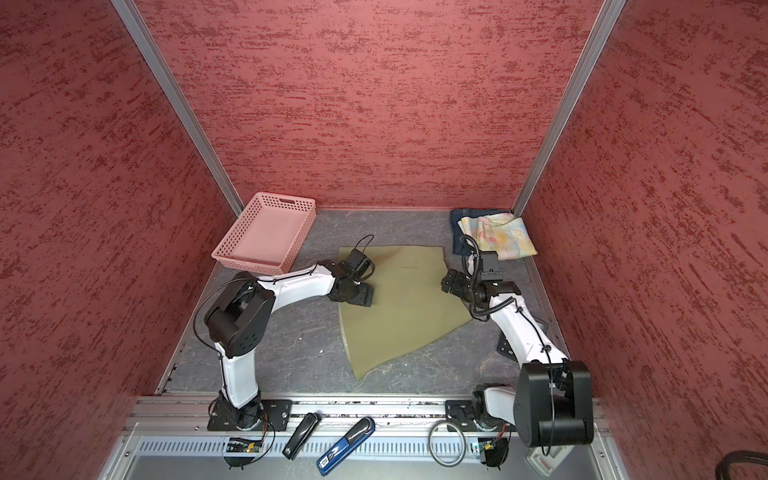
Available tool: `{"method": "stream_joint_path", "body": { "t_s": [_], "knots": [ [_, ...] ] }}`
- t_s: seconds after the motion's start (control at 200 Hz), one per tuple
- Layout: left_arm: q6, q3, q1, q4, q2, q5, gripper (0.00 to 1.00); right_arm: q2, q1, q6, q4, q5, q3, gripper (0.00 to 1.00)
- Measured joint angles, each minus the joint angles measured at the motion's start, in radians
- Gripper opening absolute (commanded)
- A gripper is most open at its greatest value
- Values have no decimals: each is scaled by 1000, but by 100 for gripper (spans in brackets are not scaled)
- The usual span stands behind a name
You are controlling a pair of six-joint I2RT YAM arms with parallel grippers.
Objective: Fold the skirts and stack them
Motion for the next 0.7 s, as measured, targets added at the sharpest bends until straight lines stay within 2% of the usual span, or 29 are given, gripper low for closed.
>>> {"method": "stream_joint_path", "body": {
  "t_s": [0.185,0.351,0.636,0.701],
  "knots": [
    [18,77,74,-10,52,9,91,0,0,0,1,-2,59,93],
    [17,183,174,-23,115,91,91,8,0,-3,2,-10,71,93],
    [5,561,298,-111,336,248,96,83,48,1,16,-58,53,93],
    [-4,599,310,-112,354,276,97,83,66,6,21,-69,32,93]
  ]
}}
